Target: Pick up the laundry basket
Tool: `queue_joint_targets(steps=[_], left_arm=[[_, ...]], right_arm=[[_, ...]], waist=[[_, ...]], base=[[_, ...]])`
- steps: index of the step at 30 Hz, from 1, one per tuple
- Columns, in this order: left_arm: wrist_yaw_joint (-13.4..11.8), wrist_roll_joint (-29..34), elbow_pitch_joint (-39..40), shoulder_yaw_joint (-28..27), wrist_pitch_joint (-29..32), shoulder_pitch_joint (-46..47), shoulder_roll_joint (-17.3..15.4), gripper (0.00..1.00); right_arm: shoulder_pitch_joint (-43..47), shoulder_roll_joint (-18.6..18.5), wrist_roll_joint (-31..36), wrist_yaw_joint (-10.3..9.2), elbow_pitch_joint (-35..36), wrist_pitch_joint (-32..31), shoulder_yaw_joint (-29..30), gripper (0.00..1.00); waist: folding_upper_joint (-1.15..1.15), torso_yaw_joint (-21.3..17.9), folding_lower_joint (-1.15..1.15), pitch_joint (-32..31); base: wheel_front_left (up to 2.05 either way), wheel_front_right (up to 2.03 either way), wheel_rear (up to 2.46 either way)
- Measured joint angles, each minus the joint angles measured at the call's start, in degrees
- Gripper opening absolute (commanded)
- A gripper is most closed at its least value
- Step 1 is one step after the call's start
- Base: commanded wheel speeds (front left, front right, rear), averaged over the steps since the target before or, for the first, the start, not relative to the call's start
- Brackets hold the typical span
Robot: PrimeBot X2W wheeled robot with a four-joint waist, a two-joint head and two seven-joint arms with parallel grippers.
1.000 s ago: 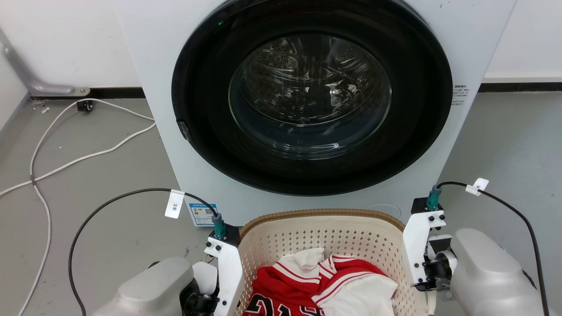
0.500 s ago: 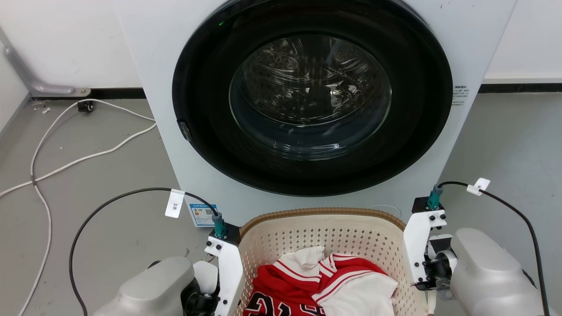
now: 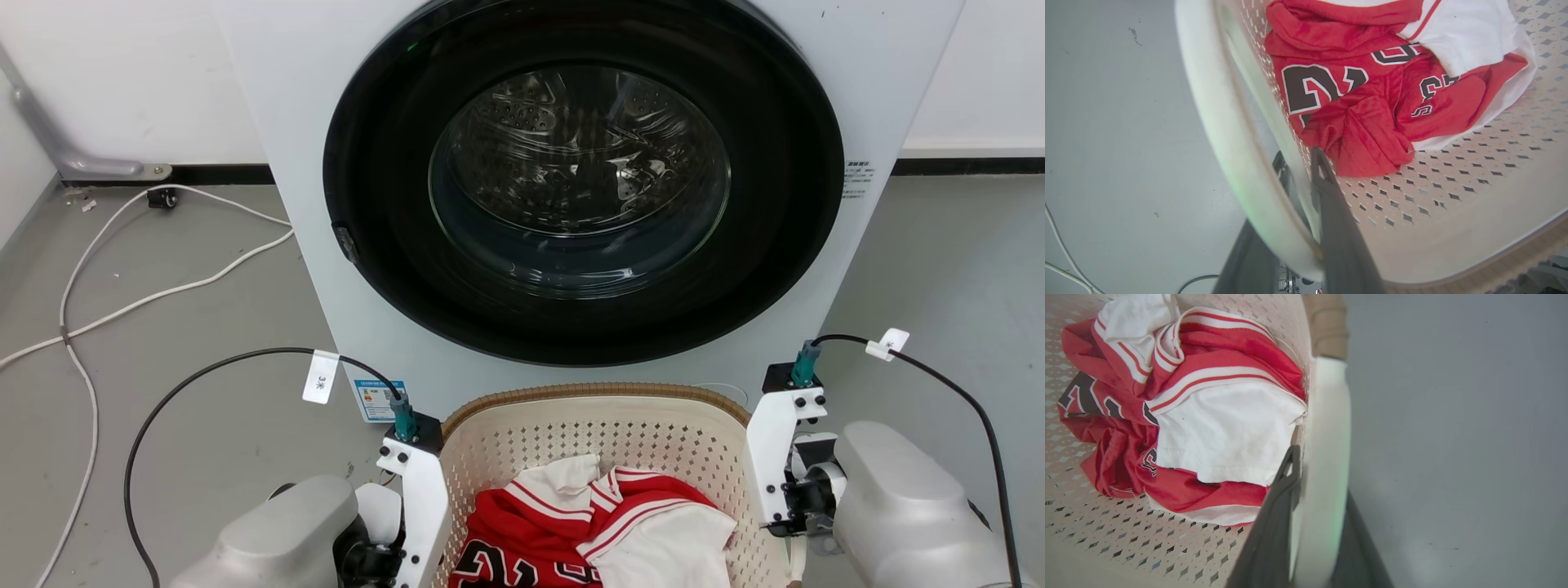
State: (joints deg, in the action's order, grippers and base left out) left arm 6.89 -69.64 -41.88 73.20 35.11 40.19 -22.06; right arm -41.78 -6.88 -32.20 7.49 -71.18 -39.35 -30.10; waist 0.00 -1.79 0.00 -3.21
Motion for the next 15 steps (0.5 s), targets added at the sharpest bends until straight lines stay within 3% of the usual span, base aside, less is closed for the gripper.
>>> queue_joint_targets(steps=[15], left_arm=[[0.08, -0.11, -0.4, 0.0, 0.01, 0.0, 0.04, 0.0]], right_arm=[[-0.22, 0.08, -1.14, 0.0, -0.65, 0.33, -0.9, 0.0]], waist=[[0.0, -0.07, 0.0, 0.07]], base=[[0.0, 0.0, 0.0]])
